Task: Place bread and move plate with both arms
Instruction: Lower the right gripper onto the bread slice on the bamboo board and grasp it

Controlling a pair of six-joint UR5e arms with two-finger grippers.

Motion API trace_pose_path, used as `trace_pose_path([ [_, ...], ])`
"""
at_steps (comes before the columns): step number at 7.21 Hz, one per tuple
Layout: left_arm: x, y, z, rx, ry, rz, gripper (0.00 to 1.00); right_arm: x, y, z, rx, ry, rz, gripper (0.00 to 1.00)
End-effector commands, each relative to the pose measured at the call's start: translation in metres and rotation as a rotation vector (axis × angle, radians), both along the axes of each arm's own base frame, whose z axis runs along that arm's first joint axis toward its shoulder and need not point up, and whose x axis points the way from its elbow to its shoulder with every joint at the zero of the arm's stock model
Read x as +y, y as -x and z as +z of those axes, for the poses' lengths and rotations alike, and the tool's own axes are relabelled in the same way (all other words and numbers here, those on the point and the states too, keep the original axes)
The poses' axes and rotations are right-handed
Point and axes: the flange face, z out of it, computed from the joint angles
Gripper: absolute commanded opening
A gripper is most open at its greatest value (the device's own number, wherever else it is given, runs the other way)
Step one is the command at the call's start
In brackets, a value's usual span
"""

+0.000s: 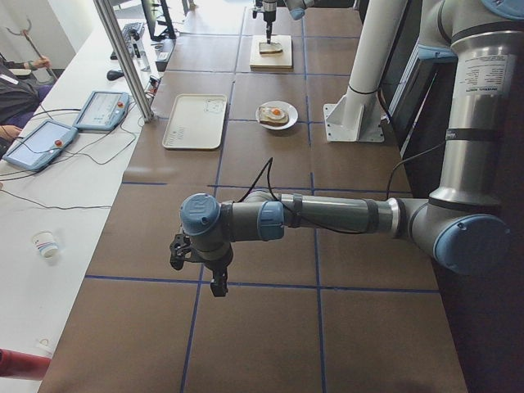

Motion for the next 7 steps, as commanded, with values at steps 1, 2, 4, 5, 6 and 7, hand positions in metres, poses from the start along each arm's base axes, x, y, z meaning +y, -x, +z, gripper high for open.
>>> trace_pose_path([
  [1,0.0,0.0,-0.001,0.0,-0.001,-0.001,1.0,0.003,-0.001,0.004,0.007,0.006,0.001,0.48],
  [2,0.0,0.0,-0.001,0.001,-0.002,0.0,1.0,0.003,-0.001,0.004,0.006,0.007,-0.002,0.48],
  [4,0.0,0.0,-0.001,0.0,-0.002,0.0,1.0,0.003,0.004,0.003,0.004,0.007,-0.009,0.48],
  [5,0.0,0.0,-0.001,0.001,-0.001,-0.001,1.0,0.004,0.007,0.003,0.006,0.008,-0.015,0.48],
  [6,0.0,0.0,0.0,0.001,0.0,-0.001,1.0,0.005,0.01,0.004,0.007,0.009,-0.022,0.48],
  [7,0.0,0.0,0.0,0.001,0.0,-0.001,1.0,0.006,0.012,0.005,0.01,0.009,-0.026,0.48],
])
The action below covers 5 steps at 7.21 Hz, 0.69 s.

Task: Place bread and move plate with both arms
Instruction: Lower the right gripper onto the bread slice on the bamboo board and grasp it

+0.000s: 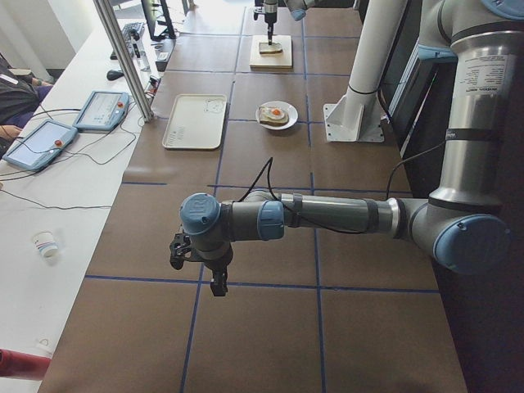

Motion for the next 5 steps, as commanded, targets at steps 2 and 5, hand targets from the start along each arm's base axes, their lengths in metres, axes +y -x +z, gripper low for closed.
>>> trace_pose_path([
  [2,0.0001,0.0,0.0011,0.0,0.001,0.001,1.0,0.0007,0.003,0.0012,0.003,0.002,-0.005,0.37],
  [5,0.0001,0.0,0.0011,0.0,0.001,0.001,1.0,-0.0009,0.0006,0.0016,0.022,-0.019,0.005,0.0],
])
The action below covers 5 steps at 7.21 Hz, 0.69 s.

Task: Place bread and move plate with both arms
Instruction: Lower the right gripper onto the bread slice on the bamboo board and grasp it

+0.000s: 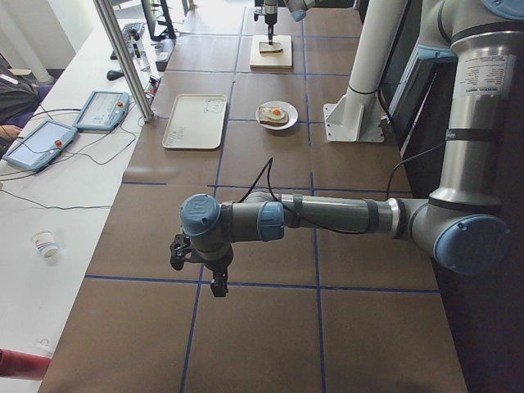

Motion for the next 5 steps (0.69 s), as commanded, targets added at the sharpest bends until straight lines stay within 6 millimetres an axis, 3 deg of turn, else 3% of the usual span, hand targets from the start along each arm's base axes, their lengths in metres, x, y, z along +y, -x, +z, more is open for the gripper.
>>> trace_pose_path([
  [1,0.0,0.0,-0.001,0.0,-0.001,-0.001,1.0,-0.001,-0.001,-0.002,0.007,-0.011,0.005,0.0],
  [3,0.0,0.0,0.0,0.0,0.0,-0.001,1.0,-0.001,0.0,-0.003,0.005,-0.013,0.006,0.0],
  [4,0.0,0.0,-0.001,0.0,-0.002,0.0,1.0,-0.002,-0.002,-0.013,-0.008,-0.026,0.009,0.0],
  [5,0.0,0.0,0.0,0.0,0.0,-0.001,1.0,-0.002,-0.002,-0.048,-0.048,-0.067,0.012,0.0],
])
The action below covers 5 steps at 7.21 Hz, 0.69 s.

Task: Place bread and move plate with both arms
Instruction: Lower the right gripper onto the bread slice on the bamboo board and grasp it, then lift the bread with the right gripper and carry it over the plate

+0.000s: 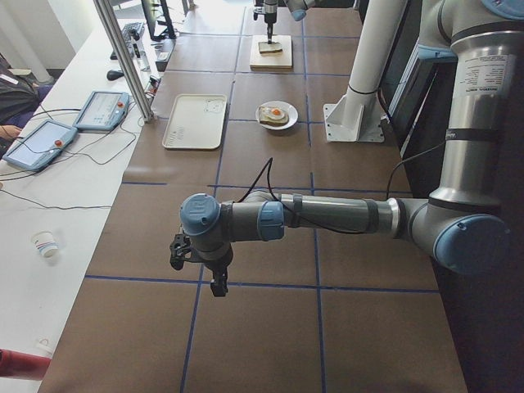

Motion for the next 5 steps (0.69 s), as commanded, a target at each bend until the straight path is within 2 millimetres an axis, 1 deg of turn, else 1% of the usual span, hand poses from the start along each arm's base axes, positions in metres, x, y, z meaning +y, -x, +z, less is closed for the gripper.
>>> trace_pose_path([
  [1,0.0,0.0,0.0,0.0,0.0,0.0,1.0,-0.001,-0.012,-0.052,-0.055,-0.065,0.025,0.0],
  [2,0.0,0.0,0.0,0.0,0.001,0.0,1.0,-0.003,-0.026,-0.074,-0.11,-0.079,0.037,0.0],
  [3,0.0,0.0,0.0,0.0,0.0,0.0,1.0,-0.006,-0.037,-0.104,-0.201,-0.042,0.066,0.0],
  [4,0.001,0.0,0.0,0.0,0.0,0.0,1.0,-0.015,-0.032,-0.147,-0.268,-0.023,0.111,0.0],
  [5,0.001,0.0,0.0,0.0,0.001,0.0,1.0,-0.034,-0.023,-0.188,-0.322,-0.005,0.163,0.0],
])
